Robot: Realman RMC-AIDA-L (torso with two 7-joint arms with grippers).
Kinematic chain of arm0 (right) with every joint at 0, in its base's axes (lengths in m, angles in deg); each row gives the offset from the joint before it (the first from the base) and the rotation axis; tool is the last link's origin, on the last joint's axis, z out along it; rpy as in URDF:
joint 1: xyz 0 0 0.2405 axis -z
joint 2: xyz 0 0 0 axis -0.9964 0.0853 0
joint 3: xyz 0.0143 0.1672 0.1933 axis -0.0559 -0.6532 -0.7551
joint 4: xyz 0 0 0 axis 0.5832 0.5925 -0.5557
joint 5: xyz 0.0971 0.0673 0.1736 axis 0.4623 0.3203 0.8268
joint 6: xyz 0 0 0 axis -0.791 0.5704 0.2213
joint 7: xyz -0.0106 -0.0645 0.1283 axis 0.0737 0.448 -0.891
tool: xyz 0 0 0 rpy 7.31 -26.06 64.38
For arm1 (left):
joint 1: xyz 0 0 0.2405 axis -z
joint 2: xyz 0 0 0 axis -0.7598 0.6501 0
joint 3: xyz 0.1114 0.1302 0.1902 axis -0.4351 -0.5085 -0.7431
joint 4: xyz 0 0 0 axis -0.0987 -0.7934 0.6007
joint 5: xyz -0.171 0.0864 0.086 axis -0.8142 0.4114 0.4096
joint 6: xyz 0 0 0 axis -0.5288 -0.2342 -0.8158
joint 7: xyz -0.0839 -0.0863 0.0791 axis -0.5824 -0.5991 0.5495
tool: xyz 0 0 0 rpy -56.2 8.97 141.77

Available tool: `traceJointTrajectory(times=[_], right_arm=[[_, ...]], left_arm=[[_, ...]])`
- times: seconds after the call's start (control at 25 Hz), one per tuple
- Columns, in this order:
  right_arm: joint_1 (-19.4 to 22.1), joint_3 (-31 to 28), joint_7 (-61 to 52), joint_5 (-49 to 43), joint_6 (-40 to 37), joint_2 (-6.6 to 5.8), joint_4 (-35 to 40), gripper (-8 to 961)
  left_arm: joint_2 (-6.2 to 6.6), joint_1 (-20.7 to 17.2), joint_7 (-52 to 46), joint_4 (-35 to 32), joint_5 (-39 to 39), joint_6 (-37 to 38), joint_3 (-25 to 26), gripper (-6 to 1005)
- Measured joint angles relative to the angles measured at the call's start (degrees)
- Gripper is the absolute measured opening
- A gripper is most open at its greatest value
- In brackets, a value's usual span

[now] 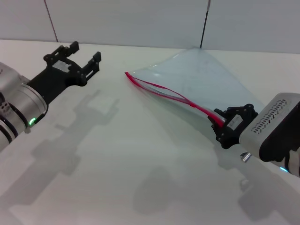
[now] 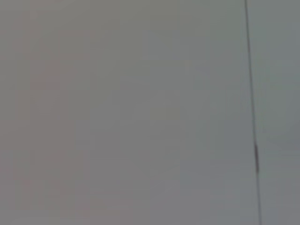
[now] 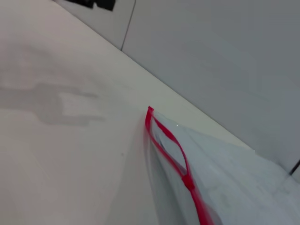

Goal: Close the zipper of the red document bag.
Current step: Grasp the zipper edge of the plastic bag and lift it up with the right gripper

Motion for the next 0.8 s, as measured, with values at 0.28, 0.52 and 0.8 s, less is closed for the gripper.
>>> traceJointTrajectory(times=[0.28,0.52,0.8], right_arm=[[0.0,-0.1,0.0,0.0,-0.5,-0.15,0.5,114],[-0.6,-1.6,0.0,0.0,-3.0,-0.02,0.5,88],[-0.8,-1.7,0.0,0.0,-4.7,0.01,2.7,62]], left_arm=[[1.20,0.2,-8.4,-4.4,12.7,0.0,-0.2,658],[1.74,-0.5,-14.1,-11.6,27.4,0.0,0.1,650],[3.00,-0.3,-24.2,-21.2,48.3,-0.1,0.2,642]])
